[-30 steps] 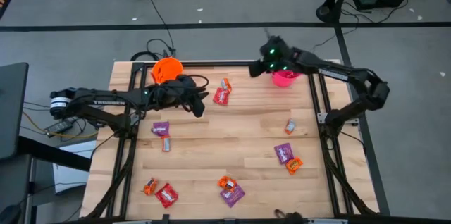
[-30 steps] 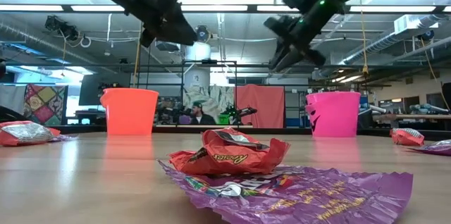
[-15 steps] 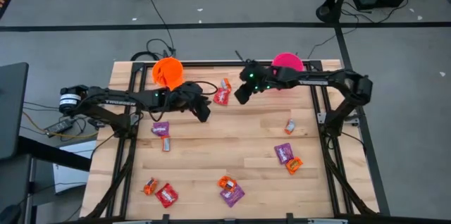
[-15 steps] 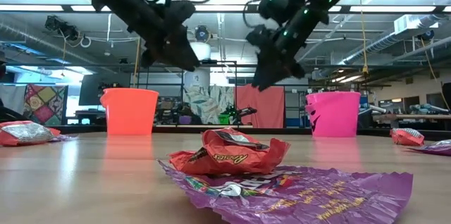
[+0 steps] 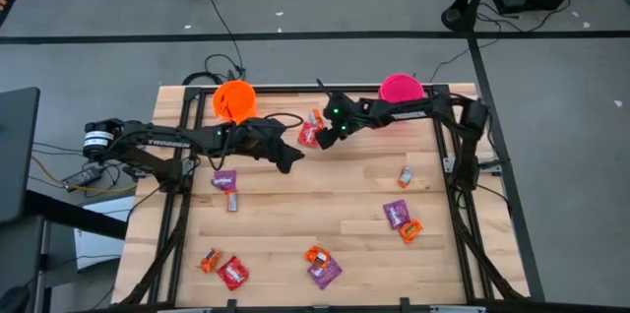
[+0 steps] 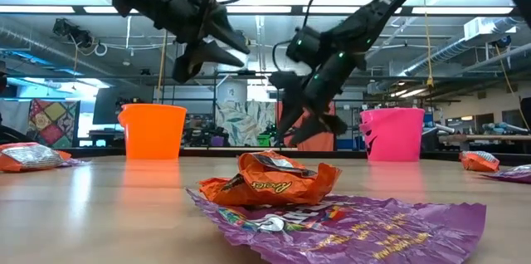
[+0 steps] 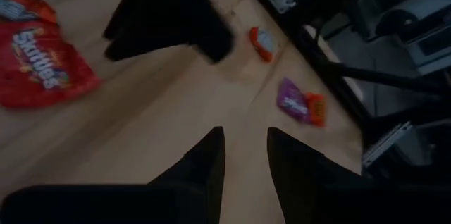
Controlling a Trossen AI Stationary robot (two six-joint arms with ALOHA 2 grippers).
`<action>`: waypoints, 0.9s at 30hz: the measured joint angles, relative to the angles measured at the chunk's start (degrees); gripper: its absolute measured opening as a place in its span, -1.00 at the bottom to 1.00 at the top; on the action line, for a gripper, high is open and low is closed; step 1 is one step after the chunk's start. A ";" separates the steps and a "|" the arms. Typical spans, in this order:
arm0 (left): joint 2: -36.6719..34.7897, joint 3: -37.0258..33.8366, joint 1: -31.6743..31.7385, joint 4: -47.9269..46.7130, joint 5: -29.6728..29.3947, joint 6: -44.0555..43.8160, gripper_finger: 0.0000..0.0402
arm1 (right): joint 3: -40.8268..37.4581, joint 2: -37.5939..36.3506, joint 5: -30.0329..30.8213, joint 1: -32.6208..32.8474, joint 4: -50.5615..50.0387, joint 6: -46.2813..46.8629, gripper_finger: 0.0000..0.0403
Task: Sort candy by brand, put in halloween buckets
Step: Put the red candy into the pink bucket
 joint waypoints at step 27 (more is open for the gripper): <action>-0.04 0.02 -0.28 0.29 5.12 -3.22 -0.44 | 17.54 13.92 -4.43 0.36 -11.30 1.98 -0.15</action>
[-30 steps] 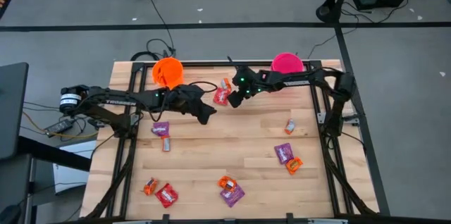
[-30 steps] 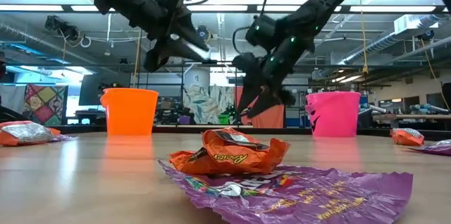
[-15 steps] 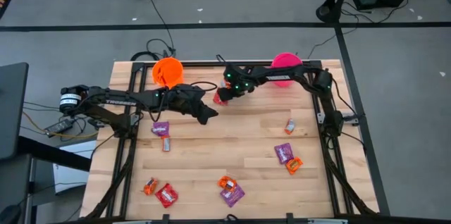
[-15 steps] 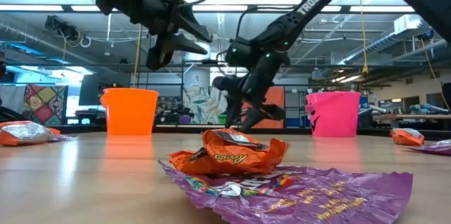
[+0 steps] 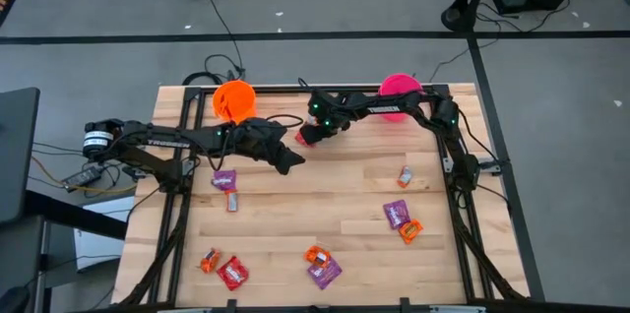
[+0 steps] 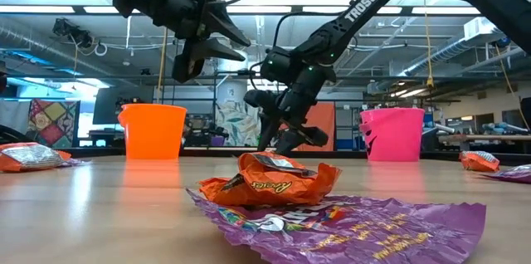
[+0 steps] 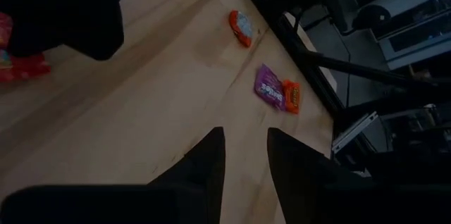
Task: Sort candy by brand, put in halloween buckets
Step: Put the red candy into the pink bucket
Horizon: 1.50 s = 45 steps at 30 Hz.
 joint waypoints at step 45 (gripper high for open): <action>0.00 0.02 -5.64 -2.78 -5.14 0.50 -0.44 | -3.52 -32.10 24.31 0.54 -33.28 -23.95 -0.75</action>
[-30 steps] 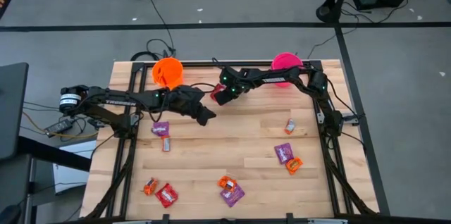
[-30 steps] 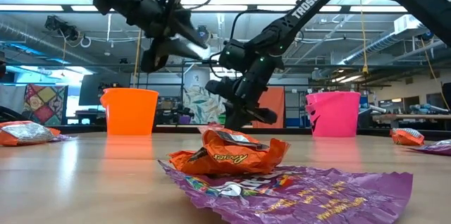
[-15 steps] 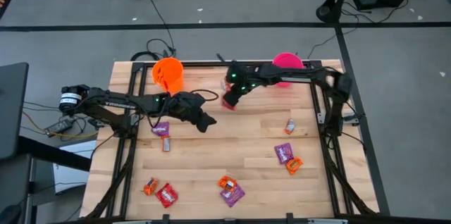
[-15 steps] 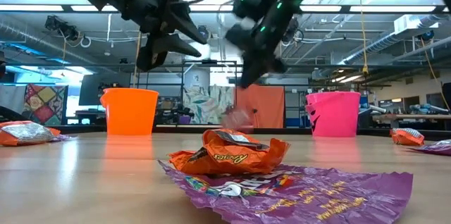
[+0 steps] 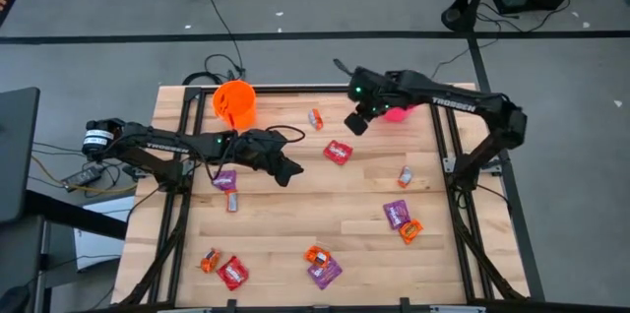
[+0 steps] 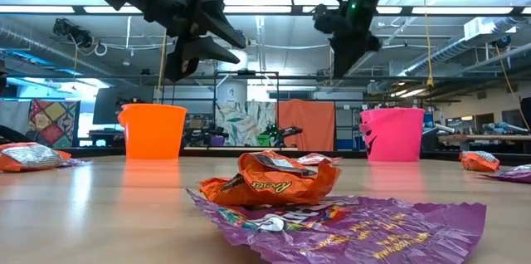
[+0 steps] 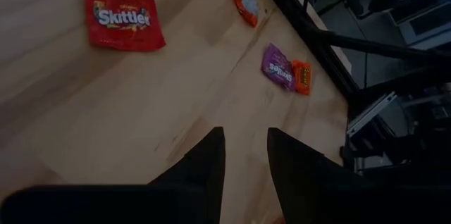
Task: Sort candy by brand, put in halloween buckets
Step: Put the red candy into the pink bucket
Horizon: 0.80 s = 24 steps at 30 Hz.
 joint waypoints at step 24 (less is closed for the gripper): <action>0.00 0.00 -0.04 -0.22 -0.57 2.64 -0.44 | -10.16 20.18 -10.88 5.08 21.29 -7.27 0.17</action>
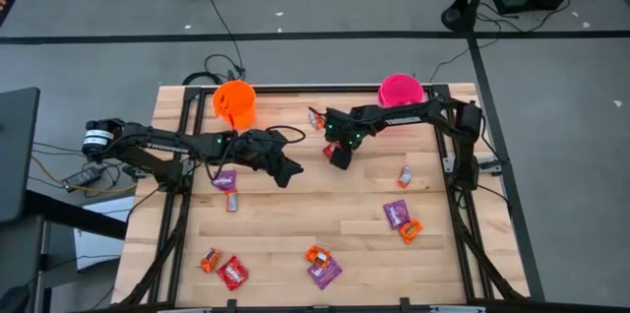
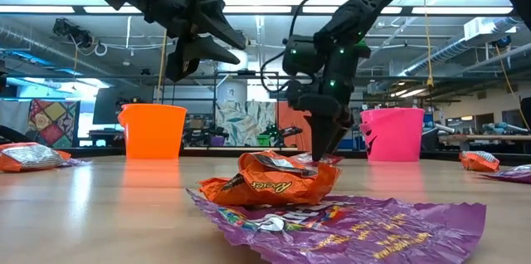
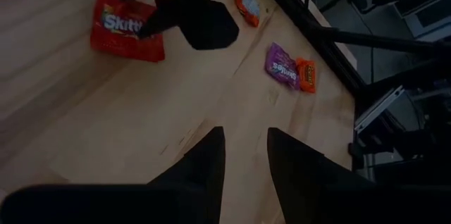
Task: Sort candy by brand, put in halloween buckets
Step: Put the red candy into the pink bucket
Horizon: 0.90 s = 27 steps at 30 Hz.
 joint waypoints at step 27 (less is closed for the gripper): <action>0.00 -0.02 0.11 -3.15 -2.37 2.45 -0.44 | -0.30 -27.25 23.26 -4.45 -17.34 2.77 -0.89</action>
